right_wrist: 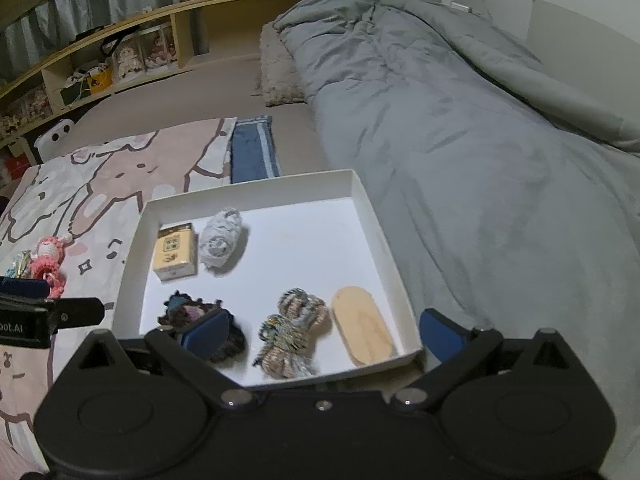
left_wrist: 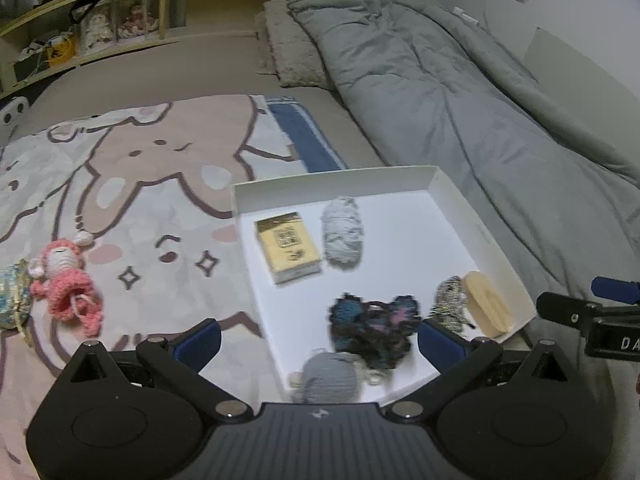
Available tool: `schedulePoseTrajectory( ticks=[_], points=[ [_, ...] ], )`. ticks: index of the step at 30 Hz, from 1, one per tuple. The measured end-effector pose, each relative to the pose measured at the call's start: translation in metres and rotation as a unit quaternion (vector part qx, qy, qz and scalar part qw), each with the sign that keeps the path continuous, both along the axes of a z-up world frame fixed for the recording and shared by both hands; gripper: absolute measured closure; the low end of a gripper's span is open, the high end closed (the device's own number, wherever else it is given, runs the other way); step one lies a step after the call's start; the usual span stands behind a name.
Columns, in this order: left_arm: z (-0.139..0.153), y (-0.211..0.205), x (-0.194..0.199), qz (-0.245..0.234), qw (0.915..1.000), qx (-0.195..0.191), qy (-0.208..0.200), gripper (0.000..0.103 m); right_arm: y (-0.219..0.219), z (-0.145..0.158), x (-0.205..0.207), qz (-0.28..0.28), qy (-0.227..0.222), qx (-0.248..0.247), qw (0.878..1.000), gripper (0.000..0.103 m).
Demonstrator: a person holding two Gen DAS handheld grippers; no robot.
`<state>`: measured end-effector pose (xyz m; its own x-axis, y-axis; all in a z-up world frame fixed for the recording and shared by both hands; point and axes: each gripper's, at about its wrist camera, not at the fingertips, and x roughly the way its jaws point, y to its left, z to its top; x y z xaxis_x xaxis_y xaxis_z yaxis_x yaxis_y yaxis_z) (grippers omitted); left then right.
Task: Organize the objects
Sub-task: 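Withdraw both tools from the box toward the pouch and pink doll, then grasp the blue floral pouch with the left tool while the right tool grasps the pink crocheted doll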
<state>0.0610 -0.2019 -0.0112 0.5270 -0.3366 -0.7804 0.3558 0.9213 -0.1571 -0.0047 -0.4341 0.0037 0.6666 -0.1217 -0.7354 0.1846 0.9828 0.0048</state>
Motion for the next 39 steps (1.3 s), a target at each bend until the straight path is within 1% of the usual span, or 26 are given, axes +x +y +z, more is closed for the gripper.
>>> schedulePoseTrajectory(
  ticks=[7,14,19,32,39],
  points=[
    [0.001,0.048,0.014,0.041,0.9991,0.011,-0.006,0.000,0.033,-0.001,0.024,0.024,-0.006,0.012,1.000,0.000],
    [0.004,0.102,0.026,0.083,0.9963,0.019,-0.009,0.000,0.072,-0.005,0.050,0.048,-0.013,0.021,0.999,0.000],
    [0.006,0.139,0.031,0.110,0.9934,0.023,-0.020,0.000,0.102,-0.009,0.068,0.070,-0.019,0.025,0.997,0.000],
    [0.002,0.222,0.046,0.174,0.9832,0.044,-0.032,0.000,0.182,-0.018,0.108,0.135,-0.025,0.050,0.989,0.000],
    [-0.002,0.260,0.054,0.218,0.9733,0.050,-0.050,0.000,0.210,-0.025,0.125,0.146,-0.033,0.065,0.987,0.000]
  ],
)
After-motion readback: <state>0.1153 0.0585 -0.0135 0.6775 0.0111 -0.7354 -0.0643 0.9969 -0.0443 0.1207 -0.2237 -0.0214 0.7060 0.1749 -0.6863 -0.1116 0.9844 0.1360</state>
